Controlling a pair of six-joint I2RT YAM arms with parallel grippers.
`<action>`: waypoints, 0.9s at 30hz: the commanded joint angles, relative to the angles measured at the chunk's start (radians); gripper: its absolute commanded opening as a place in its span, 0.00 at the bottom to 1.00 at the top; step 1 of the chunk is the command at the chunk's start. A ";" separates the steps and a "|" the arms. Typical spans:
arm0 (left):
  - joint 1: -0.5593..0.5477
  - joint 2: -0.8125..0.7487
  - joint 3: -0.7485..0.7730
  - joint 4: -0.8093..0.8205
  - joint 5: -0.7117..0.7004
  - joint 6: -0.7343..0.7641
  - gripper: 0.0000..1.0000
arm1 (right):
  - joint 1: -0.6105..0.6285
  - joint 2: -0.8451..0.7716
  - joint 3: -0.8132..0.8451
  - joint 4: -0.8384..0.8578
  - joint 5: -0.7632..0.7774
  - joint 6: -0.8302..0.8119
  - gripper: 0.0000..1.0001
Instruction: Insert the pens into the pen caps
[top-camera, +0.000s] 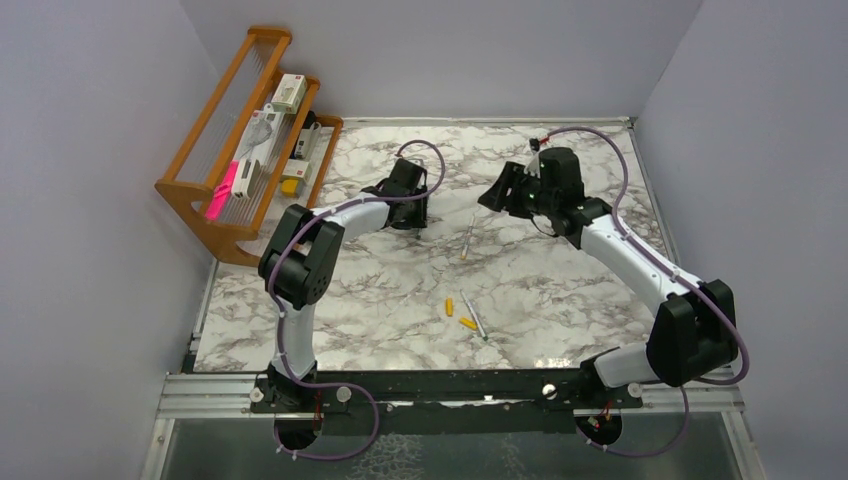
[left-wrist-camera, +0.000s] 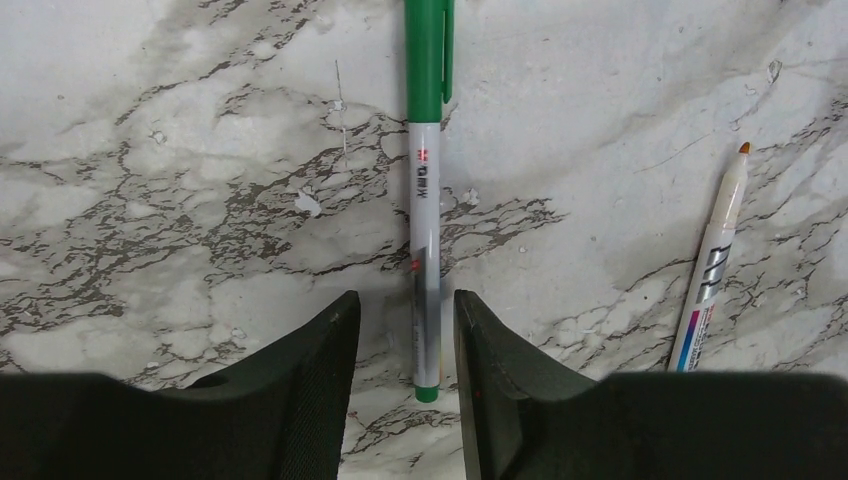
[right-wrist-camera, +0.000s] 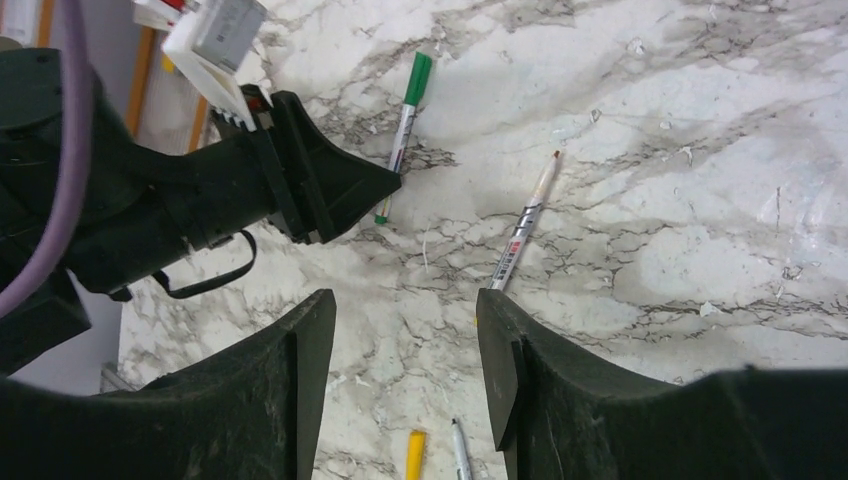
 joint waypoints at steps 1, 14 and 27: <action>-0.003 -0.019 -0.016 -0.074 -0.019 0.006 0.42 | 0.001 0.111 0.077 -0.155 -0.058 -0.046 0.57; -0.012 -0.278 -0.166 0.055 -0.027 0.016 0.44 | 0.051 0.513 0.422 -0.371 0.137 -0.079 0.66; -0.041 -0.339 -0.193 0.102 -0.063 0.084 0.38 | 0.109 0.679 0.521 -0.448 0.223 -0.068 0.57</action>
